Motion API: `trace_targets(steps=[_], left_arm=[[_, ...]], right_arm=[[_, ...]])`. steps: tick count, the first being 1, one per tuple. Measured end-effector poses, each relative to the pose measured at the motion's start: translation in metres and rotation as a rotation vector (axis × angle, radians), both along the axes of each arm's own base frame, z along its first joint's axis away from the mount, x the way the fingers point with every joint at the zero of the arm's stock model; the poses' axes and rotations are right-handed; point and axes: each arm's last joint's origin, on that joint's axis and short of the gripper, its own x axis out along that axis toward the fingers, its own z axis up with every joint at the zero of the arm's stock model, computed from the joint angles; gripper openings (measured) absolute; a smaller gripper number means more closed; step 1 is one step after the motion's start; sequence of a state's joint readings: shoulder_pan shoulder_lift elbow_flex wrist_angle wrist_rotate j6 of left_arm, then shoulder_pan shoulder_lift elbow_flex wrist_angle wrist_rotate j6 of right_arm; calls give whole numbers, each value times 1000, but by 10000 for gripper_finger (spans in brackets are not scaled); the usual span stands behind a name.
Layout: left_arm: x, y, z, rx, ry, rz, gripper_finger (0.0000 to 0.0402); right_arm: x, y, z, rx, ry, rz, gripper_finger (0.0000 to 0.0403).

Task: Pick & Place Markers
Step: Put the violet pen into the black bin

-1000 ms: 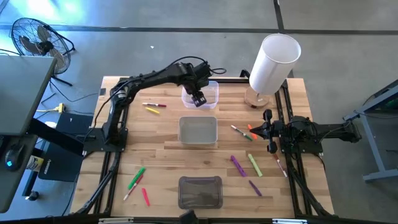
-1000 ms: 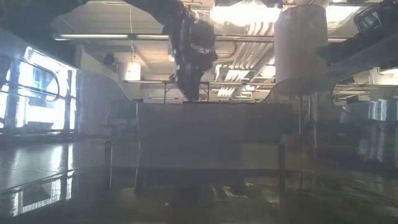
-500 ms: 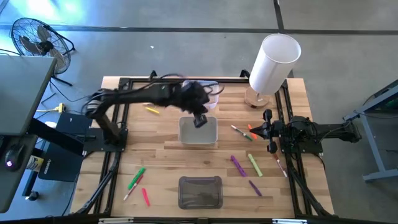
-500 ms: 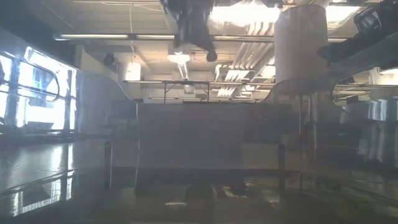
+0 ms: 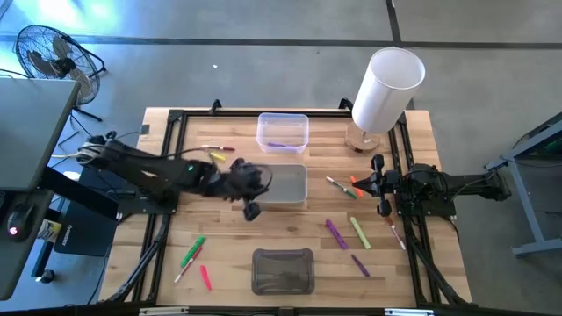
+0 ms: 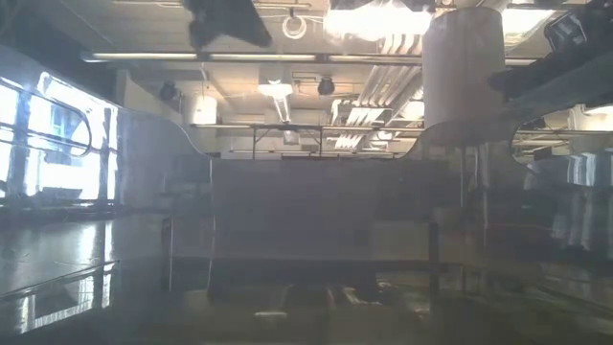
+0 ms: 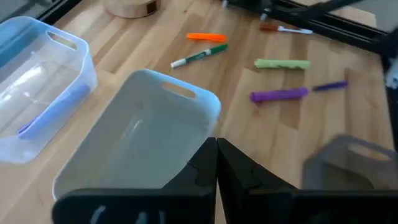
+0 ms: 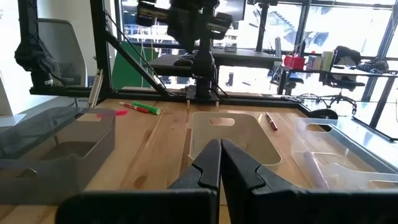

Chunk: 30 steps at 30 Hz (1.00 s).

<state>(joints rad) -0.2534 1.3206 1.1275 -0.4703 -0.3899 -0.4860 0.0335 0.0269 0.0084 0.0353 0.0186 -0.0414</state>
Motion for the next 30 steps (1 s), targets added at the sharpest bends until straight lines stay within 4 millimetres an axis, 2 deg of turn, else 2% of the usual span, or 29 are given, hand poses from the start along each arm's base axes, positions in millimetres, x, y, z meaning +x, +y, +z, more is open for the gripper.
trace_targets(steps=[5, 10, 24, 30], left_arm=[[-11, -23, 5, 17, -39, -34, 0], [-16, -35, 4, 18, -40, -46, 0], [-17, -35, 2, 8, -10, -66, 0], [-18, -35, -1, 29, 12, -88, 0]], right_arm=[[0, 0, 0, 0, -2, -1, 0], [0, 0, 1, 1, -7, 0, 0], [0, 0, 1, 44, -6, 0, 0], [0, 0, 2, 147, -14, -11, 0]])
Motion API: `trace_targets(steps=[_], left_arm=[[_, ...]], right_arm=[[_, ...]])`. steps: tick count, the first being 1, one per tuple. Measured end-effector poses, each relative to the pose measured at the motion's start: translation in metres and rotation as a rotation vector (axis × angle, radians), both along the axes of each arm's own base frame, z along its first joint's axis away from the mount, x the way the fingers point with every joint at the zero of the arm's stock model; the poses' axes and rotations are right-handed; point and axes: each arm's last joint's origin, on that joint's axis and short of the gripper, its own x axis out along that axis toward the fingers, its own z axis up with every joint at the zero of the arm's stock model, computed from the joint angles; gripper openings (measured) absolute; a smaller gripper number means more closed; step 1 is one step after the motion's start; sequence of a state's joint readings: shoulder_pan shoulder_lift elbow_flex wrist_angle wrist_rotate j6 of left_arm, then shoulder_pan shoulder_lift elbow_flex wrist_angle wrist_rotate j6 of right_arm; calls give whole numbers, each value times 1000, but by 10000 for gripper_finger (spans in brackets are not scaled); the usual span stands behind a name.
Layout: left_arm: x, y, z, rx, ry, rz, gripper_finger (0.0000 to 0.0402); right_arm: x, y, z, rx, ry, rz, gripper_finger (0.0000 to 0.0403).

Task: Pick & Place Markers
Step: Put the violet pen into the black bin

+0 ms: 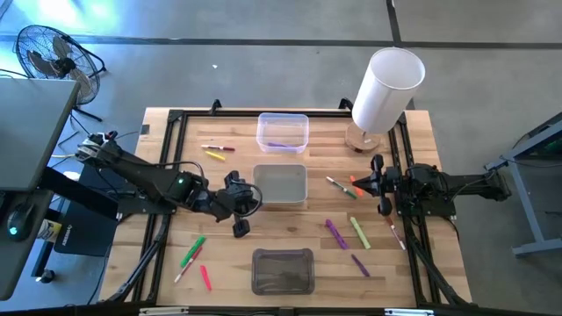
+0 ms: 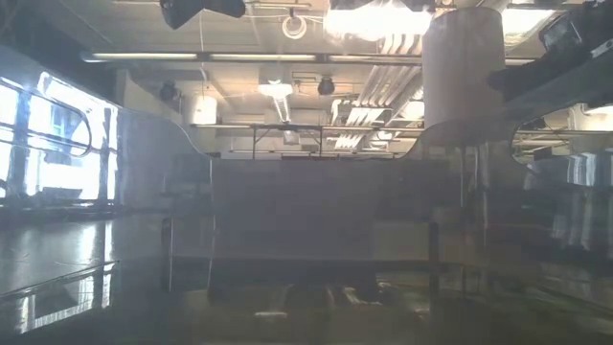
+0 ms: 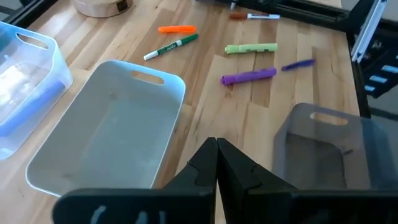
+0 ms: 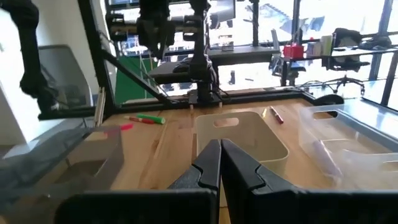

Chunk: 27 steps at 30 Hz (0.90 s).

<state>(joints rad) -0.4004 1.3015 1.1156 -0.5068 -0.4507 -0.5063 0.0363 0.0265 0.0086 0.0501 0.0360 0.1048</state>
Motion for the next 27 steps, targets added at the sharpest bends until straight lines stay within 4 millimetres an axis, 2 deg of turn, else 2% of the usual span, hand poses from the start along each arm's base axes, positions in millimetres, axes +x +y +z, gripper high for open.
trace_targets(steps=[3, 9, 14, 19, 21, 27], left_arm=[[-5, 2, -15, 15, 41, -3, 0], [-30, 12, -39, -29, 23, -26, 0], [-55, 22, -50, -46, -24, -36, 0], [-83, 34, -52, -40, -77, -59, 0], [-94, 38, -53, -34, -101, -69, 0], [-122, 50, -58, -28, -162, -94, 0]], right_arm=[[0, 0, 2, 11, 1, -24, 0], [2, 3, 22, 15, 6, -76, 0], [13, 7, 50, 17, 76, -125, 0], [44, 17, 82, 17, 239, -170, 0], [59, 23, 97, 67, 309, -192, 0], [110, 42, 122, 206, 601, -284, 0]])
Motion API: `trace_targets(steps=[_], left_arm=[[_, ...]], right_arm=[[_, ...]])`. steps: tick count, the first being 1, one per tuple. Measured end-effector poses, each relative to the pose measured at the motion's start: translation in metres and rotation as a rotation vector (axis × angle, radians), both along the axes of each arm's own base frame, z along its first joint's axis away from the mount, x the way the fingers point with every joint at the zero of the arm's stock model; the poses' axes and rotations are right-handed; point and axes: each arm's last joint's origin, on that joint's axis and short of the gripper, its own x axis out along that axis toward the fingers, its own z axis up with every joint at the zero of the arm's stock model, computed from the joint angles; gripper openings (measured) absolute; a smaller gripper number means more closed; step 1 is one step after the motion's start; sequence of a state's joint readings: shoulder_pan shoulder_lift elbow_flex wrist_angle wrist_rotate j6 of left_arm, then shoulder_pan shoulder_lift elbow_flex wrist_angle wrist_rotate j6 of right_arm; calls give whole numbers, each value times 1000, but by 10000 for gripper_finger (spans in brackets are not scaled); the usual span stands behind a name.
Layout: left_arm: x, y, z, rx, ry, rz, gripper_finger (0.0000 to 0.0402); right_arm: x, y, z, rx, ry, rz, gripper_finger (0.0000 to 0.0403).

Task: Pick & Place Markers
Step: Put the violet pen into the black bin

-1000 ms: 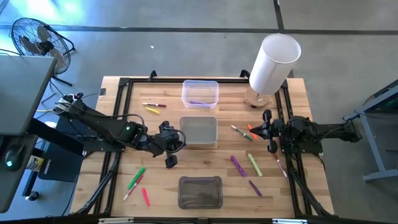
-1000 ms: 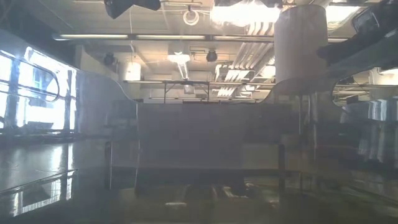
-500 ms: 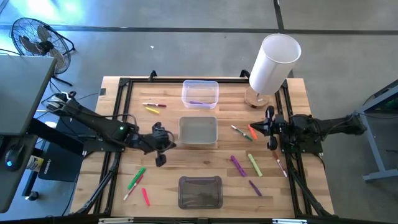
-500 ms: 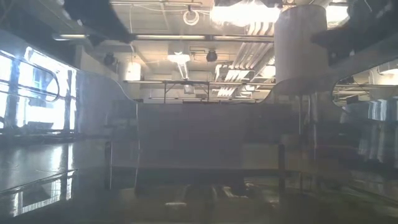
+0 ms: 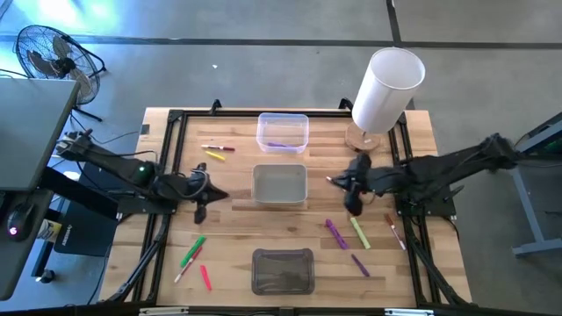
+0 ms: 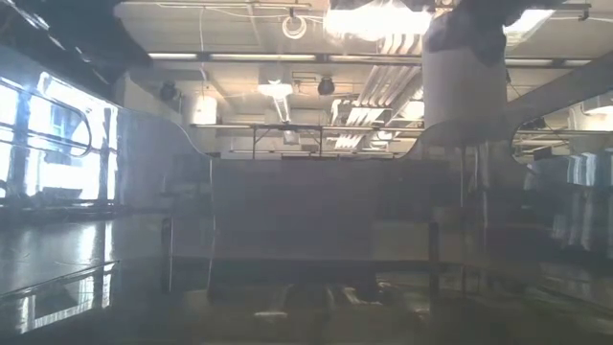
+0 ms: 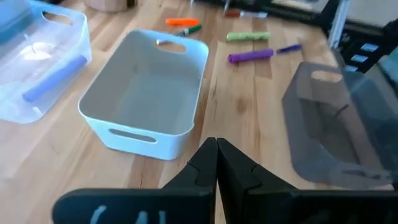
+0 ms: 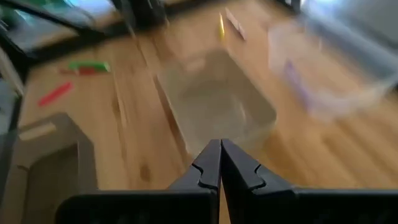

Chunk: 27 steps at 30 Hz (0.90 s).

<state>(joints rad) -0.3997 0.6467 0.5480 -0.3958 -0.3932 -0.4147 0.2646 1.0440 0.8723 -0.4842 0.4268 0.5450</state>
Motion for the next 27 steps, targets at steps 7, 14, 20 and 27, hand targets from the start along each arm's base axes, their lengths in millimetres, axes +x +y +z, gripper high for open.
trace_targets(steps=[7, 14, 20, 27], left_arm=[[-23, 6, -2, -57, 5, -94, 0], [-30, 9, -1, -5, 8, -136, 0], [-30, 9, -3, 84, 21, -176, 0], [-30, 9, -2, 85, 16, -177, 0]], right_arm=[[51, 28, 11, 138, 287, -135, 0], [70, 71, -8, 291, 546, -274, 0], [59, 110, -28, 426, 645, -414, 1], [38, 146, -36, 554, 742, -490, 1]])
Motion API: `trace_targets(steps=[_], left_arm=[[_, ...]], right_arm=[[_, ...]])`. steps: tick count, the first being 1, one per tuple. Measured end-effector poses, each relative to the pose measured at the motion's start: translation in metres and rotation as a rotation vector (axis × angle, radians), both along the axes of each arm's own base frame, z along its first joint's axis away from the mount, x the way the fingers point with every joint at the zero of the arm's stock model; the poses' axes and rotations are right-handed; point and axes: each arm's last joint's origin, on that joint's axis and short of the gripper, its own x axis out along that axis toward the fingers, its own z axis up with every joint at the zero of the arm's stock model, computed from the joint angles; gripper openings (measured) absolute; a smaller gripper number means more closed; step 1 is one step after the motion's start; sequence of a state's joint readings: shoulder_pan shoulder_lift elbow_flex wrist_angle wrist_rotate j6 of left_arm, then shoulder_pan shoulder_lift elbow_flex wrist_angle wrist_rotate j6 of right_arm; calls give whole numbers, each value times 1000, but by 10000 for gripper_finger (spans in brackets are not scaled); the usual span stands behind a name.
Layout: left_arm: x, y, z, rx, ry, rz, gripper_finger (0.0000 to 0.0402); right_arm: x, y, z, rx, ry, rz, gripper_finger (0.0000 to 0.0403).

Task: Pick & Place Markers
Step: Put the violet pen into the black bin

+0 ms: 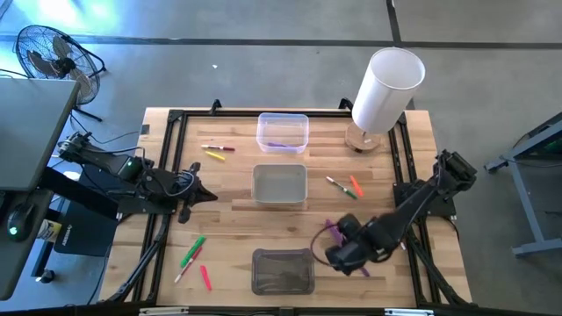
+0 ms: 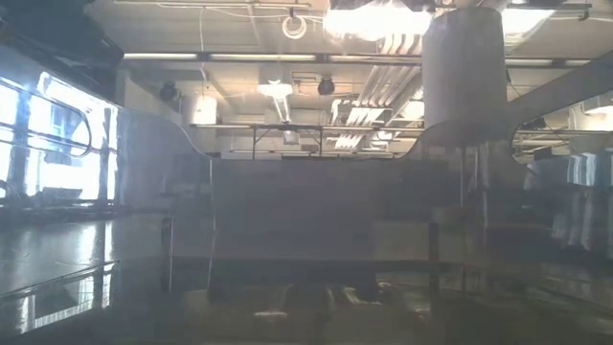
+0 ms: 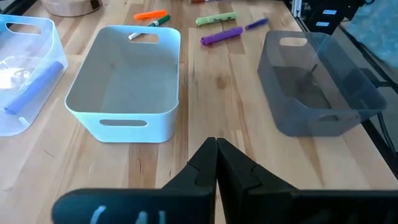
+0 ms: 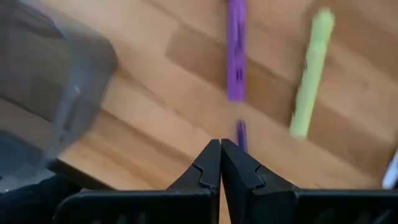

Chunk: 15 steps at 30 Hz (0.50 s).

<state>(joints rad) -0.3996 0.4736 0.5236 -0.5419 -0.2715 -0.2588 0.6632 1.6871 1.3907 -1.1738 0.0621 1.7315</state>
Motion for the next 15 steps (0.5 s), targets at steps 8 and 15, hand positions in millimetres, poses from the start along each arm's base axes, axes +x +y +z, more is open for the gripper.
trace_targets(steps=[8, 15], left_arm=[[0, 0, 0, -6, 0, 3, 0], [0, 0, 0, -6, -1, 6, 0]], right_arm=[[-15, 21, -15, -20, 105, -35, 15], [-16, 33, -32, -38, 167, -25, 99]])
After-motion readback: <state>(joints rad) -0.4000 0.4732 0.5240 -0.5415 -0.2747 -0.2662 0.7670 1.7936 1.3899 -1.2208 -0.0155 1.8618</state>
